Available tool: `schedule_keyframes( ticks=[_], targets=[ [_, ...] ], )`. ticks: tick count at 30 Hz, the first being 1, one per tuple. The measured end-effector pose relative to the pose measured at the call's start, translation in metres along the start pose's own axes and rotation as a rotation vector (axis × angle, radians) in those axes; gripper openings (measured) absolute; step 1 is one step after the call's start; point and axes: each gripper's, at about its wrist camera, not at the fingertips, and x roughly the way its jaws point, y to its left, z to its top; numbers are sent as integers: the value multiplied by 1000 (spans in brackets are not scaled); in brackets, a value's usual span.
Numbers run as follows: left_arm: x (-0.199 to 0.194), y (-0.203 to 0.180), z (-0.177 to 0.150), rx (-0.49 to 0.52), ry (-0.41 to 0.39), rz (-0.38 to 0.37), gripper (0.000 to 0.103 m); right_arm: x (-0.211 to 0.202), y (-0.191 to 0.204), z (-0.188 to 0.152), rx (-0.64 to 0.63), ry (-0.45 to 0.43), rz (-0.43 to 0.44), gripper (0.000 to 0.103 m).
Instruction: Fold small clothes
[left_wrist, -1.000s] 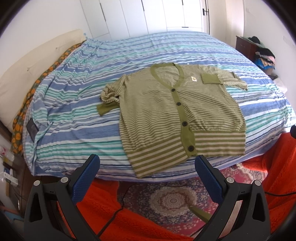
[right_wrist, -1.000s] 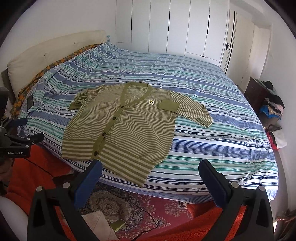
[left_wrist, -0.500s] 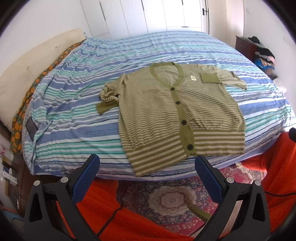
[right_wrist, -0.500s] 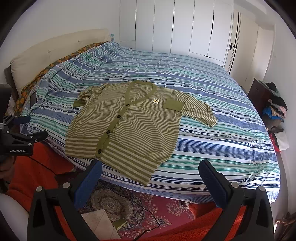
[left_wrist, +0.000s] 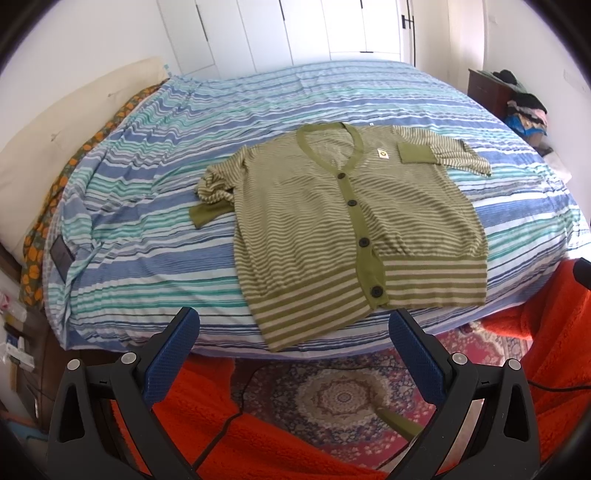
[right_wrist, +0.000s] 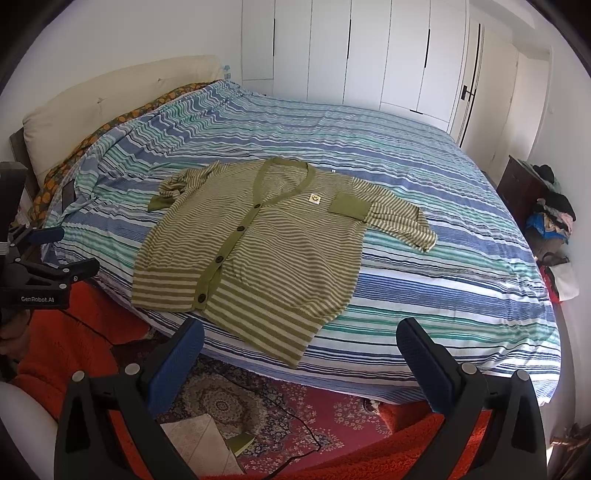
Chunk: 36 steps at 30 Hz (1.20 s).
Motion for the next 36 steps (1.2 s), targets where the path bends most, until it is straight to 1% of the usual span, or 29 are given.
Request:
schedule_keyframes(
  ticks=[9,18,22,25,28,30,32,35,36],
  targets=[
    [0,1,0,-5,-2,-3,102,1,2,0,-6,4,5,103],
    [-2,4,9,-23,-29,-33,102,4,4,4,-8,13,34,103],
    [1,1,13,-18,-20,-46,102,5,7,6,-25,8,51,103],
    [2,-1,13,-12,-20,-40,102,5,10,7,-38,-2,64,103],
    [7,-2,12,-12,-5,-35,102,10,6,10,-46,-9,77,103],
    [12,-3,12,-14,7,-41,102,19,-4,17,-43,-26,84,103],
    [15,-3,13,-12,16,-46,102,34,-19,28,-62,-70,67,103],
    [19,-4,16,-9,20,-41,102,81,-44,55,-120,-121,-1,102],
    [20,-3,18,-12,21,-39,102,106,-54,66,-144,-124,-21,98]
  ],
)
